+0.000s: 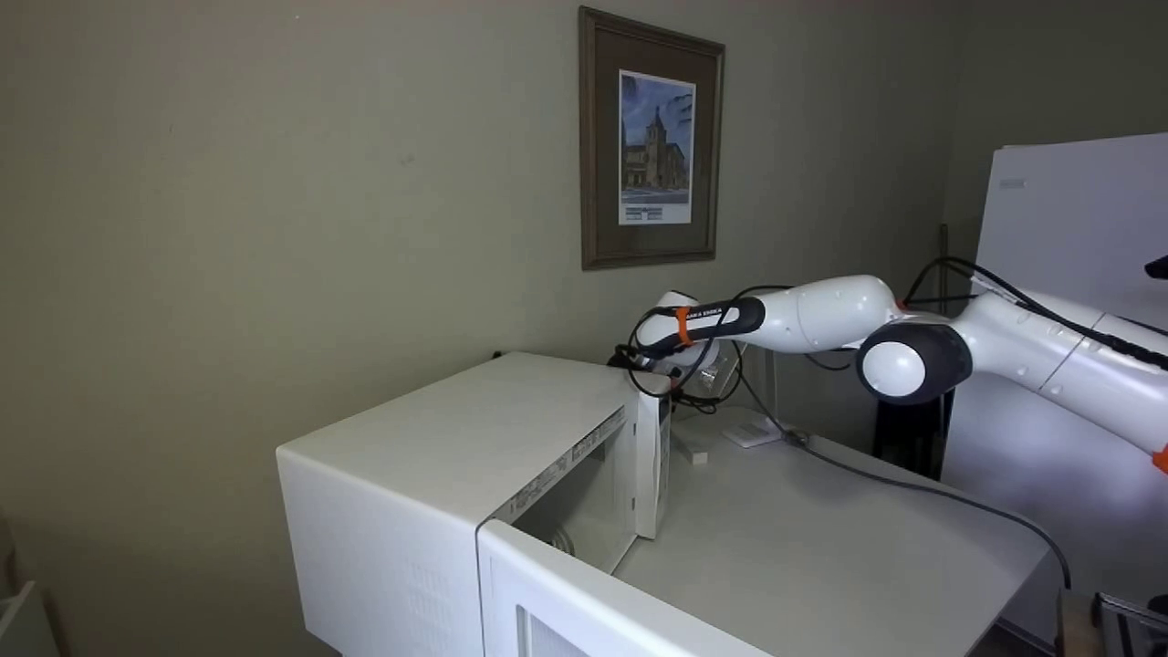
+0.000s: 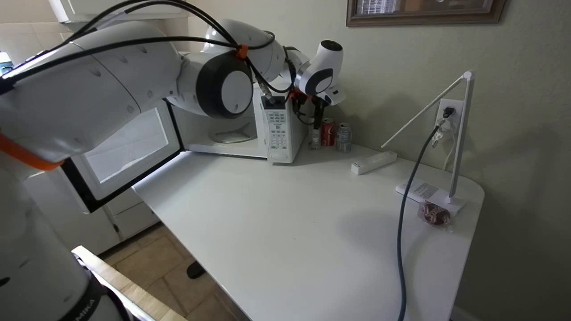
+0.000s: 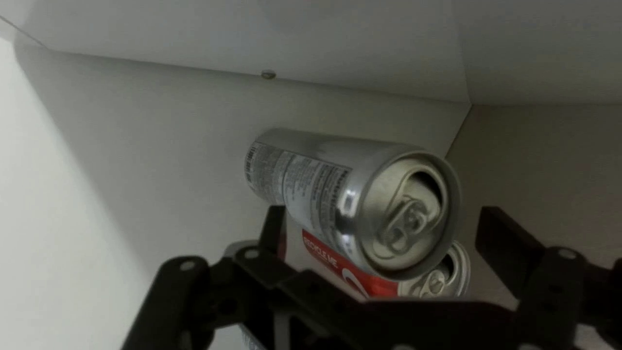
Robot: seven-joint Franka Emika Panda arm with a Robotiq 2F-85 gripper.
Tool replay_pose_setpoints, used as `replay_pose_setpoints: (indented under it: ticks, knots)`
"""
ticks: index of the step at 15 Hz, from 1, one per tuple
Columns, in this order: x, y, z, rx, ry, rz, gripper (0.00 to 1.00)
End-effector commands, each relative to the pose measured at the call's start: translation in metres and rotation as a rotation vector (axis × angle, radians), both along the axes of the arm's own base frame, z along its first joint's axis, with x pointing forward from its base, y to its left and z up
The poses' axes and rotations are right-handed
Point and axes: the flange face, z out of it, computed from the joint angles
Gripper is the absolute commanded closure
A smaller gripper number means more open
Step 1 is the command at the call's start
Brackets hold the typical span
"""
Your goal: Put the can on the microwave
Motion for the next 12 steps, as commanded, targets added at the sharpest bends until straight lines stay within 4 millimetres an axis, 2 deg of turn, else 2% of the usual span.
replay_pose_setpoints:
  ticks: [1,12]
  knots:
    - [0.0067,0.0095,-0.0095,0.036,-0.044,-0.026,0.0]
    - [-0.0012,0.0141,-0.0149,0.05,0.067,0.006,0.0]
